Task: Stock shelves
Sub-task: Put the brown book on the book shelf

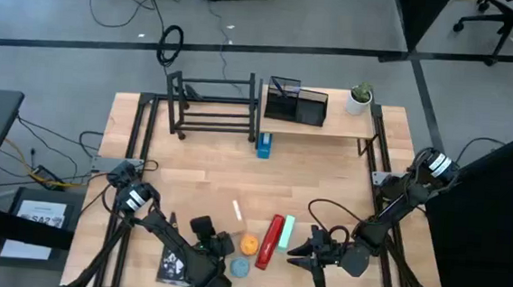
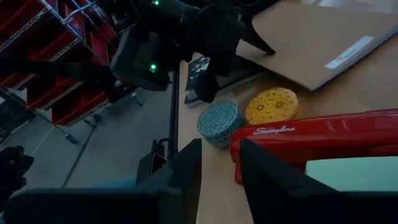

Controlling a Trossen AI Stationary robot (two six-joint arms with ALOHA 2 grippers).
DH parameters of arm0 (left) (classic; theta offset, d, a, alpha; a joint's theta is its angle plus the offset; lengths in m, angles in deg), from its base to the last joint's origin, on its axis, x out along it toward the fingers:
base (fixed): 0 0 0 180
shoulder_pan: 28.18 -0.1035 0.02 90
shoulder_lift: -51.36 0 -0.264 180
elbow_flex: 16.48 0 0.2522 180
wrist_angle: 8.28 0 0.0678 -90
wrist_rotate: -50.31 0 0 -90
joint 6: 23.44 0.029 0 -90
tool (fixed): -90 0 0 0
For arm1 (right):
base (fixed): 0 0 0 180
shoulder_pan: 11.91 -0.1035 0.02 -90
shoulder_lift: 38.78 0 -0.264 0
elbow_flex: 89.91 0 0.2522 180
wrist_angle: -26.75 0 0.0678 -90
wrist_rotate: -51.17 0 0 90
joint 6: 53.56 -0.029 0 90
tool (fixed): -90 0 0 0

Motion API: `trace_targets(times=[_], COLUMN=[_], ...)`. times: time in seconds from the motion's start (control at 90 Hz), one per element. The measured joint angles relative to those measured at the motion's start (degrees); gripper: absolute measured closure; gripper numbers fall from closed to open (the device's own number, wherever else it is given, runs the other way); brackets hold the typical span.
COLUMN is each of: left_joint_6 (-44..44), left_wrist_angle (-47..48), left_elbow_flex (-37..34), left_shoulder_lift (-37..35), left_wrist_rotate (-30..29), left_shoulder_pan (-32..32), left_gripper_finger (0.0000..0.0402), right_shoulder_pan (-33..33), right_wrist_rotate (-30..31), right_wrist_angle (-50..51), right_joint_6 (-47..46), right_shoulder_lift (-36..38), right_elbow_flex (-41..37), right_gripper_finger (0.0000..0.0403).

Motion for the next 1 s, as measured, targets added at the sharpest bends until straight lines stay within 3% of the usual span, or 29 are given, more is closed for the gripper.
trace_targets(times=[0.1,0.367,0.733,1.0], left_joint_6=[1.1,-4.1,-9.2,-13.6], left_wrist_angle=[0.6,12.3,12.2,12.6], left_elbow_flex=[0.2,8.8,16.4,14.3], left_shoulder_lift=[0.0,0.2,-6.1,-15.6], left_wrist_rotate=[-0.3,-3.0,-22.0,-38.6], left_shoulder_pan=[0.0,0.2,0.7,-1.6], left_gripper_finger=[0.0385,0.0399,0.0401,0.0401], right_shoulder_pan=[0.0,0.0,0.0,0.0], right_wrist_rotate=[0.0,0.0,0.0,0.0], right_wrist_angle=[0.0,0.0,0.0,0.0], right_joint_6=[0.0,0.0,0.1,0.1], right_shoulder_lift=[0.0,0.0,0.0,0.0], right_elbow_flex=[0.0,0.0,0.0,0.0], right_gripper_finger=[0.0322,0.0322,0.0322,0.0322])
